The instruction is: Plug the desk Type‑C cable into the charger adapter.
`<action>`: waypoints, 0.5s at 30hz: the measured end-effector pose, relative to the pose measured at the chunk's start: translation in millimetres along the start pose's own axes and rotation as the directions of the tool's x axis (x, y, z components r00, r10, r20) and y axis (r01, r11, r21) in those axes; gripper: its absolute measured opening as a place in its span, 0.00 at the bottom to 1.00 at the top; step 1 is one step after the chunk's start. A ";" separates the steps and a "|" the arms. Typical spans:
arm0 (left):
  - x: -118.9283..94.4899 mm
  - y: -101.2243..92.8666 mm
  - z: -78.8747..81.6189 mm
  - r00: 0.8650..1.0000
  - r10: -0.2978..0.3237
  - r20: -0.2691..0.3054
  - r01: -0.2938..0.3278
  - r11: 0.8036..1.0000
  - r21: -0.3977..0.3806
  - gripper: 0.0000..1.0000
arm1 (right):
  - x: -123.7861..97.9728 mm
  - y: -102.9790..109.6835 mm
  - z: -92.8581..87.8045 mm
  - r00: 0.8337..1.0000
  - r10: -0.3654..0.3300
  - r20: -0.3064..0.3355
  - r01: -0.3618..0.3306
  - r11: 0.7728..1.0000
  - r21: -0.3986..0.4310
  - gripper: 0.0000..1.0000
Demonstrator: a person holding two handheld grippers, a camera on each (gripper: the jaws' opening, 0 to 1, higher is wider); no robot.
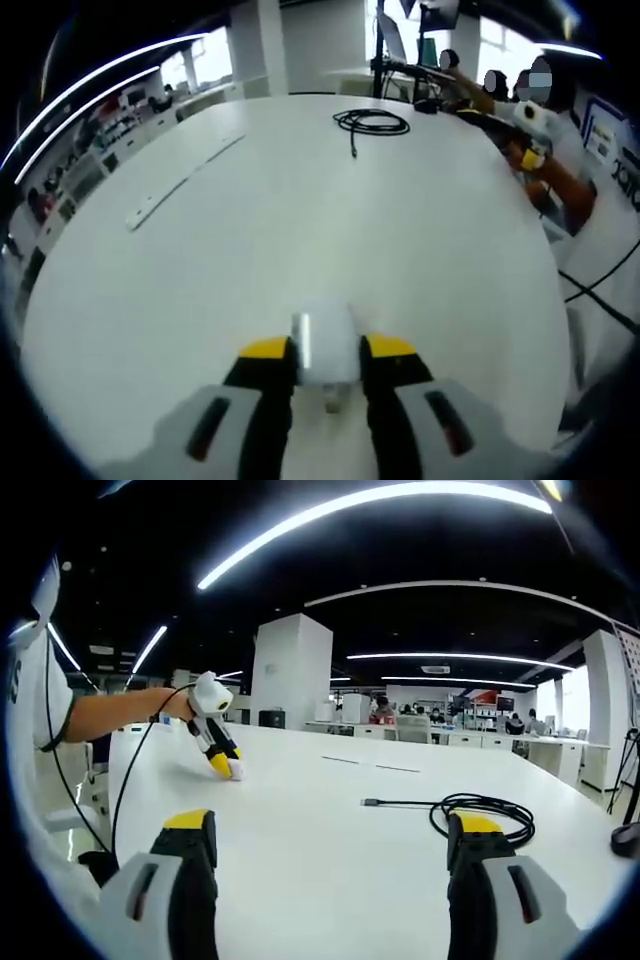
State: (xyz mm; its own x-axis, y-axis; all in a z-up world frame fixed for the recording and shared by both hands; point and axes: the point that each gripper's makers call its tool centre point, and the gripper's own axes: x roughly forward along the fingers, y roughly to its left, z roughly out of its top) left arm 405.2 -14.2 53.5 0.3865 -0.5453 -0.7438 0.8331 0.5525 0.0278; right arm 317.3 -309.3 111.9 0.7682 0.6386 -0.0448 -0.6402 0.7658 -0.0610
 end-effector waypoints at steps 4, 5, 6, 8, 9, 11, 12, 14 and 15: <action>0.1 -4.3 0.1 1.000 -0.002 -0.001 0.002 1.000 0.002 0.26 | 0.1 0.9 0.7 1.000 0.002 0.002 -0.002 1.000 -0.004 0.98; 0.2 -5.2 0.2 1.000 -0.003 0.000 0.003 1.000 0.002 0.26 | 0.1 0.9 0.7 1.000 0.003 0.002 -0.003 1.000 -0.004 0.98; 0.2 -5.9 0.2 1.000 -0.003 0.001 0.003 1.000 0.002 0.26 | 0.1 0.9 0.7 1.000 0.003 0.002 -0.003 1.000 -0.004 0.98; 0.3 -8.0 0.3 1.000 -0.005 0.003 0.005 1.000 0.002 0.26 | -0.2 1.0 0.7 1.000 0.002 0.002 -0.002 1.000 -0.003 0.98; 0.4 -9.0 0.4 1.000 -0.006 0.004 0.006 1.000 0.002 0.26 | -0.4 1.0 0.6 1.000 0.002 0.002 -0.002 1.000 -0.003 0.98; 0.5 -12.2 0.4 1.000 -0.007 0.002 0.007 1.000 0.005 0.26 | -0.8 1.1 0.3 1.000 0.001 0.002 -0.001 1.000 0.001 0.99; 0.6 -13.1 0.3 1.000 -0.008 0.001 0.008 1.000 0.007 0.26 | -0.8 1.4 0.1 1.000 0.002 0.001 -0.002 1.000 0.001 0.99; 0.6 -15.7 0.4 1.000 -0.010 -0.003 0.010 1.000 0.010 0.26 | -1.1 1.7 0.0 1.000 0.001 0.001 -0.001 1.000 -0.001 1.00; 0.7 -16.8 0.4 1.000 -0.011 -0.005 0.011 1.000 0.012 0.26 | -1.1 1.8 0.1 1.000 0.001 0.001 -0.001 1.000 0.000 1.00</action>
State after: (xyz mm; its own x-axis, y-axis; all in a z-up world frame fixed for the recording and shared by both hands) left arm 391.6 -24.1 52.8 0.3752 -0.5487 -0.7471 0.8421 0.5386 0.0273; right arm 315.2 -308.6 111.9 0.7676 0.6395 -0.0438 -0.6409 0.7652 -0.0609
